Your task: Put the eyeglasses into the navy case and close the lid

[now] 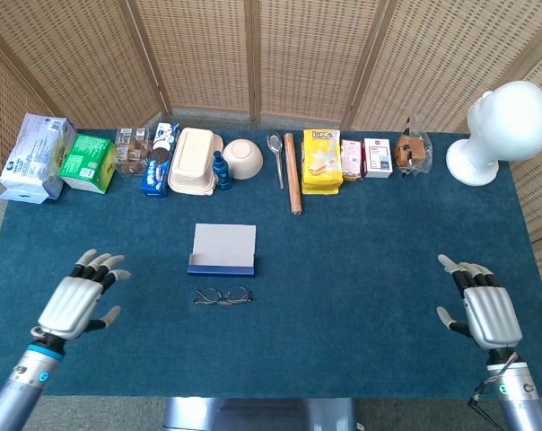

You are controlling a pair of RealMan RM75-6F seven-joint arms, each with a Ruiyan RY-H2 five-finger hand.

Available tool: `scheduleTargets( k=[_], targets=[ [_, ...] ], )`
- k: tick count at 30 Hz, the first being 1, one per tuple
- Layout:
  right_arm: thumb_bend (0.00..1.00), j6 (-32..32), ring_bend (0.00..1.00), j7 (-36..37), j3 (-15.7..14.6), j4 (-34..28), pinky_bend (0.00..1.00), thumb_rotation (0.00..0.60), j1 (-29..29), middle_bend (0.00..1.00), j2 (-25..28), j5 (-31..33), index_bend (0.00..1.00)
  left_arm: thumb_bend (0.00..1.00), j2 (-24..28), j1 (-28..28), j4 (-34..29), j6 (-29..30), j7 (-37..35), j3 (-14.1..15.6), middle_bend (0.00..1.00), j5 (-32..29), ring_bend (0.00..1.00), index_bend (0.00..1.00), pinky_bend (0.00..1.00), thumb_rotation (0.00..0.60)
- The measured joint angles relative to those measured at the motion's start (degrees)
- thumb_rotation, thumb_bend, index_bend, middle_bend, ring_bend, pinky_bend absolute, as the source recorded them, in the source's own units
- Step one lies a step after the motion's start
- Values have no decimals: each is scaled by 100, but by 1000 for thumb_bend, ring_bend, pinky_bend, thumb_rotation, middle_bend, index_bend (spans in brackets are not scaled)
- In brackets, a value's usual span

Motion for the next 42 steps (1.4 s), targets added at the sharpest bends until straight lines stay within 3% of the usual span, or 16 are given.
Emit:
scheduleTargets(
  k=[8, 19, 27, 42],
  targets=[
    [269, 34, 207, 77, -5, 71, 211, 600, -31, 289, -8, 22, 138, 284, -794, -420, 152, -441, 550, -90, 132, -171, 70, 294, 29, 600],
    [269, 119, 207, 172, -34, 133, 211, 600, -123, 290, 22, 47, 139, 283, -1625, -1038, 491, -1048, 1168, -347, 111, -1165, 38, 289, 19, 600],
    [269, 178, 207, 197, -34, 143, 212, 600, -167, 291, 37, 44, 139, 283, -1838, -1388, 651, -1332, 1327, -460, 89, -1646, 13, 297, 19, 600],
    [270, 217, 207, 280, -29, 177, 231, 600, -209, 293, 65, 41, 140, 282, -2332, -1804, 978, -1430, 1518, -316, 77, -2041, 0, 337, 10, 600]
  ],
)
